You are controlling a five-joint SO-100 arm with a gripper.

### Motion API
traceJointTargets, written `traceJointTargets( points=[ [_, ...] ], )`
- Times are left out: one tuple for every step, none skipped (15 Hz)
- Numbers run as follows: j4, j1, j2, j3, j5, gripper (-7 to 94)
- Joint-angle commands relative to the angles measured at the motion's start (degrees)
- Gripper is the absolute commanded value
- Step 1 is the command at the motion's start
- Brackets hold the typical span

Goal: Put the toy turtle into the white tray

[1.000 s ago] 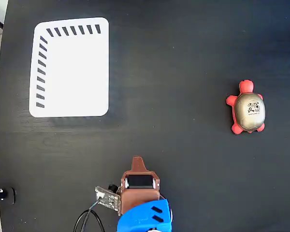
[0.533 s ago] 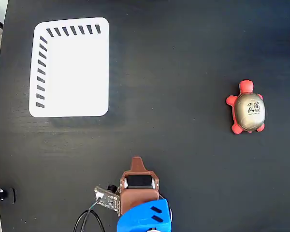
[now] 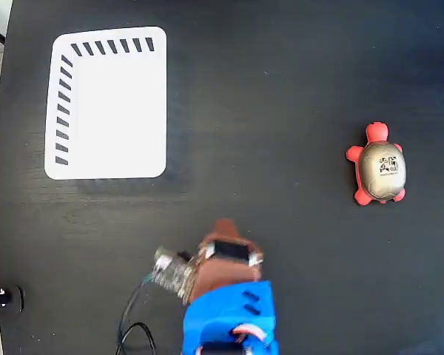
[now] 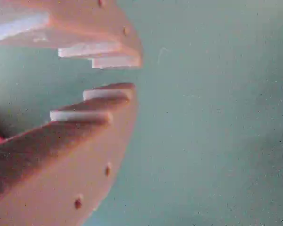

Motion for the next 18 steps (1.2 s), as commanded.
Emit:
traceJointTargets(
  points=[
    [2.4, 6.7, -13.4, -16.3, 4.6, 0],
    [5.7, 9.8, -20.1, -23.9, 5.6, 0],
    [8.4, 12.3, -26.5, -30.8, 6.9, 0],
    [10.2, 14.6, -32.7, -36.9, 7.8, 0],
    [11.5, 16.6, -38.5, -42.4, 9.0, 0],
    [12.9, 18.4, -43.4, -47.2, 9.8, 0],
    [14.5, 19.9, -48.2, -51.8, 10.4, -1],
    [16.1, 21.4, -52.4, -56.1, 11.2, -1],
    [17.9, 22.7, -56.3, -60.5, 11.7, -1],
    [19.2, 24.4, -59.9, -64.9, 12.1, -1],
    [20.7, 26.1, -63.1, -69.0, 12.3, -1],
    [21.7, 27.9, -65.9, -72.9, 12.7, -1],
    [22.1, 29.6, -68.3, -75.8, 13.1, -1],
    [22.3, 31.5, -70.5, -78.5, 13.5, -1],
    [22.8, 32.9, -72.1, -80.3, 13.7, -1],
    [23.3, 34.0, -73.7, -81.9, 14.1, -1],
    [24.1, 34.9, -75.4, -83.3, 14.7, -1],
    [25.0, 35.5, -77.0, -84.6, 15.4, -1]
  ],
)
